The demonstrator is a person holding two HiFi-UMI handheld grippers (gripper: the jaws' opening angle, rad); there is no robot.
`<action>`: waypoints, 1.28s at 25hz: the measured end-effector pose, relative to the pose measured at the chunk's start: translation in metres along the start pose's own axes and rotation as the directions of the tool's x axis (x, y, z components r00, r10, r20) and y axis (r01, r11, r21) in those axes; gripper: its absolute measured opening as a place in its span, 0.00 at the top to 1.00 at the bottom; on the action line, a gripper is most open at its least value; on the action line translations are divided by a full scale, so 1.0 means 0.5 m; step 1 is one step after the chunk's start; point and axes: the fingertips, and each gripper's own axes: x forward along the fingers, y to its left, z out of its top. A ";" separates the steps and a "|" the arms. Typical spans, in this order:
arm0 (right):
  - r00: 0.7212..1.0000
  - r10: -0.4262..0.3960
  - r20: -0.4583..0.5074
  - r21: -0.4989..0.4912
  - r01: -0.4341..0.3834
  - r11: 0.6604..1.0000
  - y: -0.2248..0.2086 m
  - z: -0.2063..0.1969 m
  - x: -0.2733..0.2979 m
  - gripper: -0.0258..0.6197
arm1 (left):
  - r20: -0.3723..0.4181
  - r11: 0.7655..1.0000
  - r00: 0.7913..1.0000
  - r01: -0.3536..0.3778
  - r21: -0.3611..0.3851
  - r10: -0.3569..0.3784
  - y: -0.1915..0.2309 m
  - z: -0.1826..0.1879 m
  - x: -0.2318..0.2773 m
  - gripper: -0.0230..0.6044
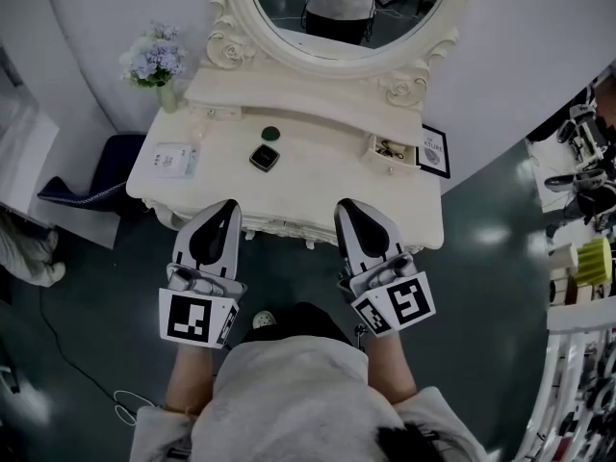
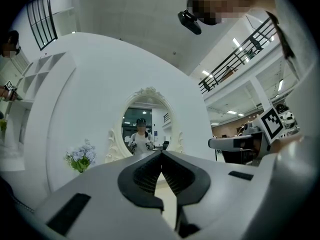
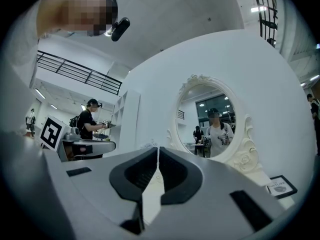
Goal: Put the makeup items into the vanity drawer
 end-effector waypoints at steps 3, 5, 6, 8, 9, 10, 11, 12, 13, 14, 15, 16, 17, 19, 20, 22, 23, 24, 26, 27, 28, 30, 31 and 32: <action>1.000 -0.011 -0.005 0.004 0.011 1.000 -0.009 0.001 0.004 0.92 | 0.022 1.000 1.000 0.006 -0.011 -0.006 0.003 0.009 0.018 0.94; 1.000 -0.015 -0.007 0.003 0.015 1.000 -0.018 0.000 0.011 0.92 | 0.019 1.000 1.000 0.011 -0.013 -0.011 0.004 0.007 0.031 0.94; 1.000 -0.016 -0.008 0.001 0.016 1.000 -0.024 -0.001 0.016 0.92 | 0.018 1.000 1.000 0.015 -0.014 -0.014 0.005 0.005 0.039 0.94; 1.000 -0.016 -0.009 0.002 0.016 1.000 -0.038 -0.003 0.030 0.92 | 0.014 1.000 1.000 0.018 -0.012 -0.018 0.009 0.000 0.056 0.94; 1.000 -0.015 -0.008 0.005 0.015 1.000 -0.046 -0.004 0.039 0.92 | 0.011 1.000 1.000 0.018 -0.012 -0.018 0.012 -0.002 0.065 0.94; 1.000 -0.014 -0.008 0.010 0.014 1.000 -0.054 -0.006 0.048 0.92 | 0.009 1.000 1.000 0.016 -0.011 -0.016 0.016 -0.004 0.075 0.94; 1.000 -0.012 -0.008 0.014 0.012 1.000 -0.061 -0.007 0.058 0.92 | 0.008 1.000 1.000 0.014 -0.011 -0.014 0.020 -0.004 0.084 0.94; 1.000 -0.008 -0.007 0.016 0.009 1.000 -0.069 -0.007 0.068 0.92 | 0.008 1.000 1.000 0.012 -0.010 -0.012 0.024 -0.004 0.094 0.94; 1.000 -0.004 -0.006 0.017 0.004 1.000 -0.076 -0.007 0.078 0.92 | 0.009 1.000 1.000 0.008 -0.008 -0.008 0.028 -0.003 0.104 0.94; 1.000 0.001 -0.006 0.017 -0.001 1.000 -0.084 -0.007 0.088 0.92 | 0.010 1.000 1.000 0.004 -0.005 -0.004 0.033 -0.002 0.115 0.94; 1.000 0.007 -0.006 0.017 -0.006 1.000 -0.093 -0.008 0.099 0.92 | 0.007 1.000 1.000 -0.002 -0.003 0.002 0.038 -0.003 0.127 0.94; 1.000 0.012 -0.007 0.017 -0.012 1.000 -0.102 -0.009 0.110 0.92 | 0.000 1.000 1.000 -0.006 -0.001 0.006 0.043 -0.006 0.139 0.94; 1.000 0.017 -0.008 0.017 -0.017 1.000 -0.111 -0.010 0.120 0.92 | -0.012 1.000 1.000 -0.007 0.000 0.007 0.047 -0.012 0.150 0.94; 1.000 0.027 -0.011 0.018 -0.027 0.999 -0.129 -0.014 0.141 0.92 | -0.015 1.000 1.000 -0.014 0.003 0.014 0.053 -0.016 0.173 0.94; 0.999 0.032 -0.012 0.018 -0.032 0.999 -0.139 -0.016 0.150 0.92 | -0.004 1.000 1.000 -0.021 0.004 0.021 0.056 -0.013 0.185 0.94; 0.999 0.044 -0.015 0.019 -0.044 0.999 -0.157 -0.019 0.169 0.92 | 0.005 0.999 0.999 -0.031 0.005 0.031 0.060 -0.012 0.208 0.94; 0.999 0.051 -0.015 0.020 -0.051 0.998 -0.166 -0.019 0.178 0.92 | 0.004 0.999 0.999 -0.036 0.005 0.036 0.062 -0.014 0.219 0.94; 0.998 0.059 -0.015 0.019 -0.059 0.998 -0.173 -0.020 0.187 0.92 | 0.003 0.999 0.999 -0.041 0.005 0.041 0.065 -0.015 0.229 0.94; 0.997 0.075 -0.014 0.018 -0.075 0.997 -0.187 -0.023 0.206 0.92 | 0.003 0.999 0.999 -0.049 0.009 0.049 0.071 -0.017 0.249 0.94; 0.997 0.082 -0.015 0.017 -0.082 0.996 -0.194 -0.025 0.214 0.92 | 0.003 0.999 0.999 -0.053 0.011 0.053 0.073 -0.018 0.258 0.94; 0.996 0.089 -0.015 0.016 -0.089 0.996 -0.201 -0.026 0.222 0.92 | 0.000 0.998 0.998 -0.057 0.014 0.057 0.075 -0.020 0.267 0.94; 0.995 0.103 -0.016 0.016 -0.103 0.995 -0.214 -0.030 0.236 0.92 | -0.022 0.998 0.998 -0.066 0.024 0.066 0.077 -0.030 0.281 0.94; 0.994 0.112 -0.016 0.016 -0.111 0.994 -0.219 -0.032 0.242 0.92 | -0.030 0.997 0.997 -0.071 0.028 0.072 0.079 -0.034 0.289 0.94; 0.993 0.120 -0.017 0.018 -0.120 0.993 -0.224 -0.034 0.248 0.92 | -0.024 0.996 0.997 -0.079 0.030 0.080 0.080 -0.033 0.297 0.94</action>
